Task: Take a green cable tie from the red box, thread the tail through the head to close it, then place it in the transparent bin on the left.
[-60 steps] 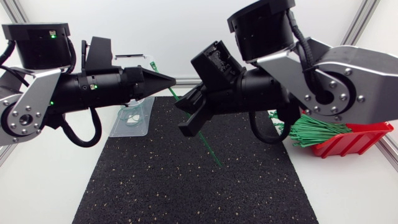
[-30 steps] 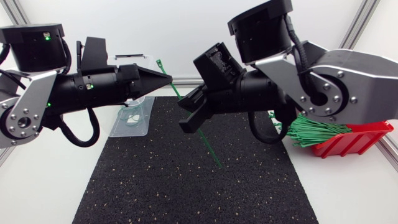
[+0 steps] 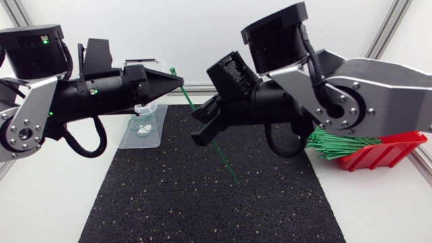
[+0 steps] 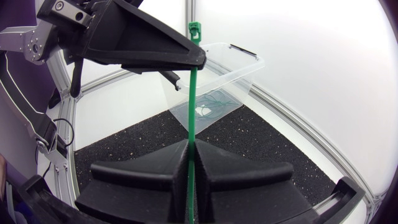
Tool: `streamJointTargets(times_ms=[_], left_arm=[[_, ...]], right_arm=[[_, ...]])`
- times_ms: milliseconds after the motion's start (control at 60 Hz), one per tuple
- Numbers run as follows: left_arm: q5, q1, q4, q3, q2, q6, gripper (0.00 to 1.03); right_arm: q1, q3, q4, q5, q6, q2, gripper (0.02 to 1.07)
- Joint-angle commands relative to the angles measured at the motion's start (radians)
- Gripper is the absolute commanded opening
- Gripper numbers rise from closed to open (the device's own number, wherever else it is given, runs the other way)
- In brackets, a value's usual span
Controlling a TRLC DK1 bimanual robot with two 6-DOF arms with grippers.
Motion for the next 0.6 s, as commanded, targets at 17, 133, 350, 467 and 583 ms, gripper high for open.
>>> streamJointTargets(times_ms=[17, 133, 350, 467, 583], left_arm=[[0.011, 0.007, 0.019, -0.018, -0.014, -0.031, 0.14], [0.011, 0.007, 0.019, -0.02, -0.013, -0.031, 0.13], [0.009, 0.01, 0.019, -0.021, -0.013, -0.033, 0.13], [0.009, 0.009, 0.019, -0.021, -0.017, -0.034, 0.13], [0.009, 0.009, 0.019, -0.023, -0.017, -0.034, 0.13]], right_arm=[[0.006, -0.027, 0.009, 0.007, 0.026, 0.02, 0.08], [0.008, -0.027, 0.01, 0.01, 0.029, 0.023, 0.07], [0.003, -0.03, 0.013, 0.019, 0.035, 0.025, 0.08], [0.002, -0.03, 0.015, 0.025, 0.035, 0.023, 0.07], [0.002, -0.031, 0.016, 0.025, 0.036, 0.021, 0.08]])
